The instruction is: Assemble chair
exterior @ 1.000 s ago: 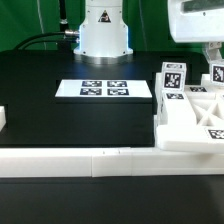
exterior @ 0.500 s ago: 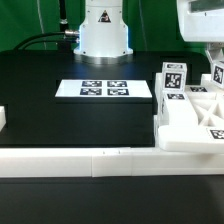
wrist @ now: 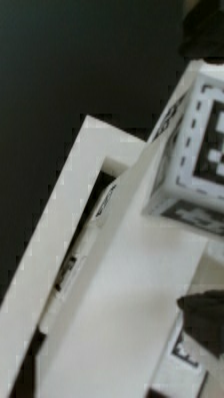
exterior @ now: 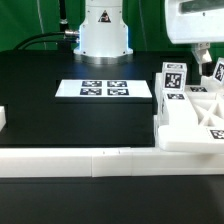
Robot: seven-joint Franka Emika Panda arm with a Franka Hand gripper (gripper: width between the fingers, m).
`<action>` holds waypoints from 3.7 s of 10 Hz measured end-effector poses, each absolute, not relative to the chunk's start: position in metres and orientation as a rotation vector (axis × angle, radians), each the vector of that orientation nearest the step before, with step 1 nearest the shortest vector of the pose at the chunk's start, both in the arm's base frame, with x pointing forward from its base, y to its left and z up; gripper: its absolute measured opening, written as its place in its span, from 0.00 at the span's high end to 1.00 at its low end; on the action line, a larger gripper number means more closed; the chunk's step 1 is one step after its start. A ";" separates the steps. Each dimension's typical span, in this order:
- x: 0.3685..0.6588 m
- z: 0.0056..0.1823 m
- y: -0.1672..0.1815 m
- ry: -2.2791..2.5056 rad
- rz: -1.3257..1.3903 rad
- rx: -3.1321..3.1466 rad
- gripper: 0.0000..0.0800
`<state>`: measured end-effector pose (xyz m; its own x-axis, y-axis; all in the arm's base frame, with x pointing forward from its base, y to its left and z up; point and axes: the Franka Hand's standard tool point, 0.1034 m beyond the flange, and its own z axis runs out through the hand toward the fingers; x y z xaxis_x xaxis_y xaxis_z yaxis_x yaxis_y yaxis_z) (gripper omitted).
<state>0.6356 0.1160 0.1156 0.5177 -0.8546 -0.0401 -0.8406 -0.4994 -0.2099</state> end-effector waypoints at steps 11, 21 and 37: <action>0.637 0.118 0.116 -0.059 -0.120 -3.123 0.19; 0.637 0.117 0.115 -0.152 -0.125 -3.124 0.65; 0.636 0.117 0.121 1.654 -0.109 -2.451 0.65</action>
Offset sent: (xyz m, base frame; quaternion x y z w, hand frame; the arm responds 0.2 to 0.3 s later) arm 0.0125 -0.0013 0.0089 -0.0788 -0.0053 -0.3275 0.9416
